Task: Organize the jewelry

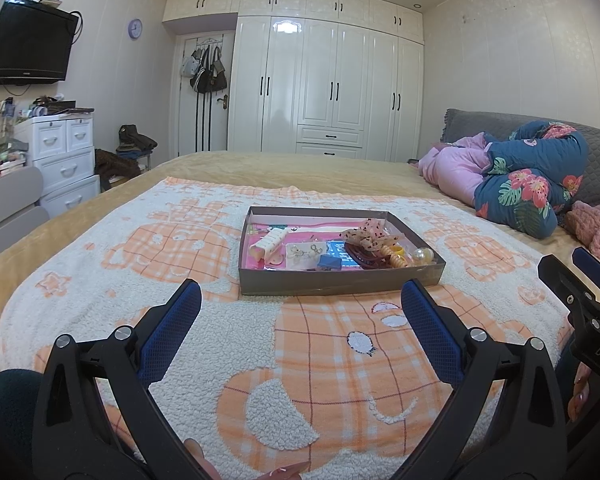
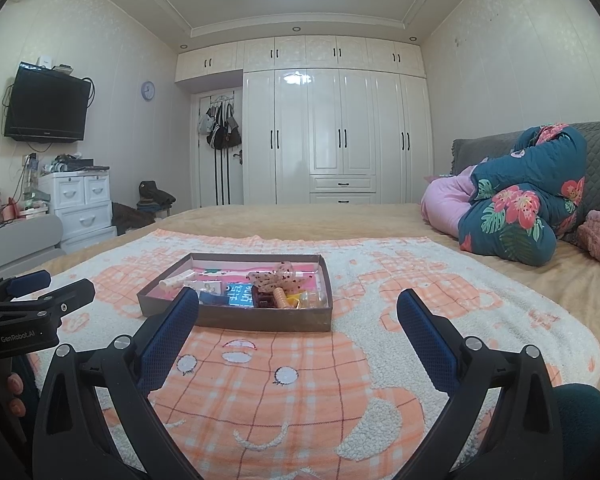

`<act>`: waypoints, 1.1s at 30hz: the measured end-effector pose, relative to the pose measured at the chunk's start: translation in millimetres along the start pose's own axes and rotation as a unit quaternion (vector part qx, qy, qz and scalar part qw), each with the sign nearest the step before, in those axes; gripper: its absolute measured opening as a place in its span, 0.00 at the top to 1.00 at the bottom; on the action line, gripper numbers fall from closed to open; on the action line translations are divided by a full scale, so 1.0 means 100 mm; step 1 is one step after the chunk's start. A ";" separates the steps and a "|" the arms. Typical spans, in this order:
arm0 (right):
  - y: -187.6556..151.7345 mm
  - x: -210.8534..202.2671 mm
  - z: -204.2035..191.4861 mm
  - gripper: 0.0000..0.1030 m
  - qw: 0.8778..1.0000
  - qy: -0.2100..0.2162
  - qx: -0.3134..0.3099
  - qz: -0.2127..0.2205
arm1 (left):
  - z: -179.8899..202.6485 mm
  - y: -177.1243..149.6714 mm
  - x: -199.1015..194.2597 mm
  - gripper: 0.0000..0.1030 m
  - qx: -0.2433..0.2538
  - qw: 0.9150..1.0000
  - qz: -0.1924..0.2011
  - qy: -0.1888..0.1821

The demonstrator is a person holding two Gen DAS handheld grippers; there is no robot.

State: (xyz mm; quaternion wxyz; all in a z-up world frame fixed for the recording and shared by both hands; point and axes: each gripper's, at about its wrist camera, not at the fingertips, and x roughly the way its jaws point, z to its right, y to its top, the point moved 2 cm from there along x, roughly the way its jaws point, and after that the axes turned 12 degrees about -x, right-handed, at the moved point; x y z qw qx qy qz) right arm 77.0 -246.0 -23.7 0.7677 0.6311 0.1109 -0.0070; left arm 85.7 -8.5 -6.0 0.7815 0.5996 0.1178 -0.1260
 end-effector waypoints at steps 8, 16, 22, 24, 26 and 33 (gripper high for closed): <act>0.00 0.00 0.00 0.06 1.000 -0.001 -0.001 -0.002 | 0.00 0.00 0.00 0.11 0.000 1.000 0.000 0.000; 0.00 0.01 -0.01 0.06 1.000 -0.002 -0.002 -0.005 | -0.04 0.01 0.00 0.11 -0.004 1.000 0.000 0.001; -0.01 0.02 0.00 0.06 1.000 0.000 0.003 -0.012 | -0.06 0.02 0.01 0.11 0.000 1.000 -0.002 0.007; -0.02 0.02 0.00 0.06 1.000 0.000 0.005 -0.014 | -0.06 0.02 0.02 0.11 -0.002 1.000 -0.003 0.008; -0.03 0.03 0.00 0.06 1.000 0.001 0.008 -0.017 | -0.07 0.02 0.03 0.11 -0.005 1.000 -0.005 0.008; 0.00 0.31 0.27 0.06 0.996 -0.039 0.029 -0.072 | -0.37 0.21 0.32 0.11 -0.059 0.996 -0.054 0.037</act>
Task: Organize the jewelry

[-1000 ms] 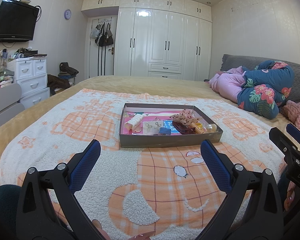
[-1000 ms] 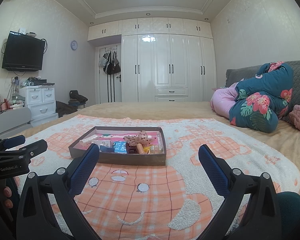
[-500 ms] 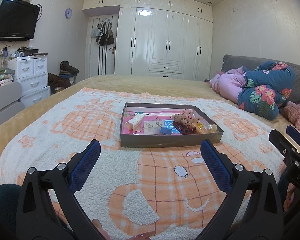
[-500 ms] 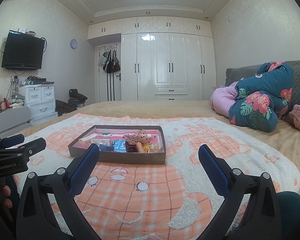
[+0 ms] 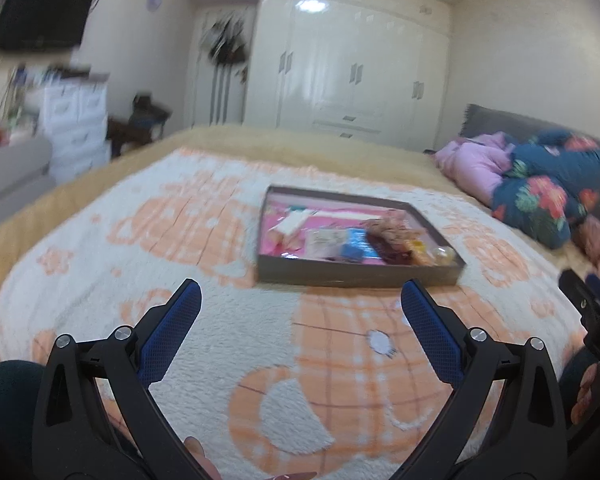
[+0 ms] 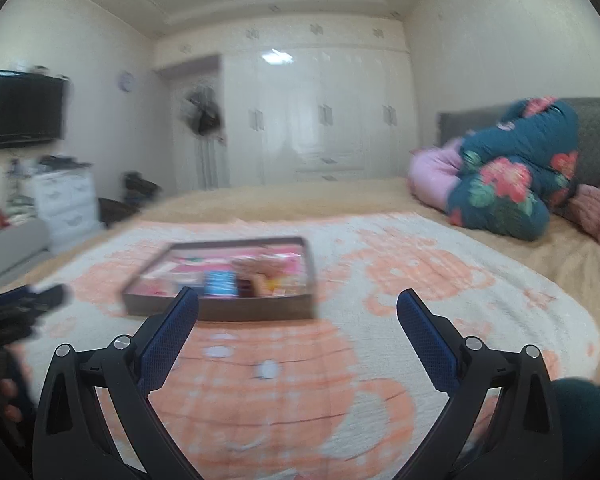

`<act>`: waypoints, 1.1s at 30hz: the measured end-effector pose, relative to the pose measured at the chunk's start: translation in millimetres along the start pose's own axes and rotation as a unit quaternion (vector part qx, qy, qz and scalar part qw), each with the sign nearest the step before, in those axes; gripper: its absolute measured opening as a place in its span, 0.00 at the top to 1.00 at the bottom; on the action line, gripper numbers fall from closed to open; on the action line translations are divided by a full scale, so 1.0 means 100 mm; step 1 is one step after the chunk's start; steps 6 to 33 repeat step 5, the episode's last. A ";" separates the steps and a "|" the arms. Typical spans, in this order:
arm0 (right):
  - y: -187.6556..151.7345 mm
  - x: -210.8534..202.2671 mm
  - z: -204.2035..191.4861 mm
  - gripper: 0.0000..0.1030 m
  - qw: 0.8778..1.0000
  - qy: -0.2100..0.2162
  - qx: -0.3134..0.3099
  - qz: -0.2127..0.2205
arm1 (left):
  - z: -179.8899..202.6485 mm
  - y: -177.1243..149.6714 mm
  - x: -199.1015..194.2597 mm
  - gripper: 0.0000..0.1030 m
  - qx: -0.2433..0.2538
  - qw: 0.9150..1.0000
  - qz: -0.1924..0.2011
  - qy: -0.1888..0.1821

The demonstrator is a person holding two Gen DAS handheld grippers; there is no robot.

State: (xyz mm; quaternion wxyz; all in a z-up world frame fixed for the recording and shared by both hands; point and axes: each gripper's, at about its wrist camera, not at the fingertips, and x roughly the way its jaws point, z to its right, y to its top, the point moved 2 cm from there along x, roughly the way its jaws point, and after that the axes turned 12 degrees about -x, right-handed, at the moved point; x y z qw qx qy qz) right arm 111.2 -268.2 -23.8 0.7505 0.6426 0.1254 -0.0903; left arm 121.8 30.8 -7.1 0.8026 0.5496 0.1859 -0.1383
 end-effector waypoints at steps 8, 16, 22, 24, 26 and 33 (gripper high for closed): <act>0.16 1.23 0.75 0.06 0.982 -0.059 0.040 -0.177 | -0.59 0.58 0.86 0.11 -0.025 0.991 -0.059 0.117; 0.16 1.23 0.75 0.06 0.982 -0.059 0.040 -0.177 | -0.59 0.58 0.86 0.11 -0.025 0.991 -0.059 0.117; 0.16 1.23 0.75 0.06 0.982 -0.059 0.040 -0.177 | -0.59 0.58 0.86 0.11 -0.025 0.991 -0.059 0.117; 0.16 1.23 0.75 0.06 0.982 -0.059 0.040 -0.177 | -0.59 0.58 0.86 0.11 -0.025 0.991 -0.059 0.117; 0.16 1.23 0.75 0.06 0.982 -0.059 0.040 -0.177 | -0.59 0.58 0.86 0.11 -0.025 0.991 -0.059 0.117; 0.16 1.23 0.75 0.06 0.982 -0.059 0.040 -0.177 | -0.59 0.58 0.86 0.11 -0.025 0.991 -0.059 0.117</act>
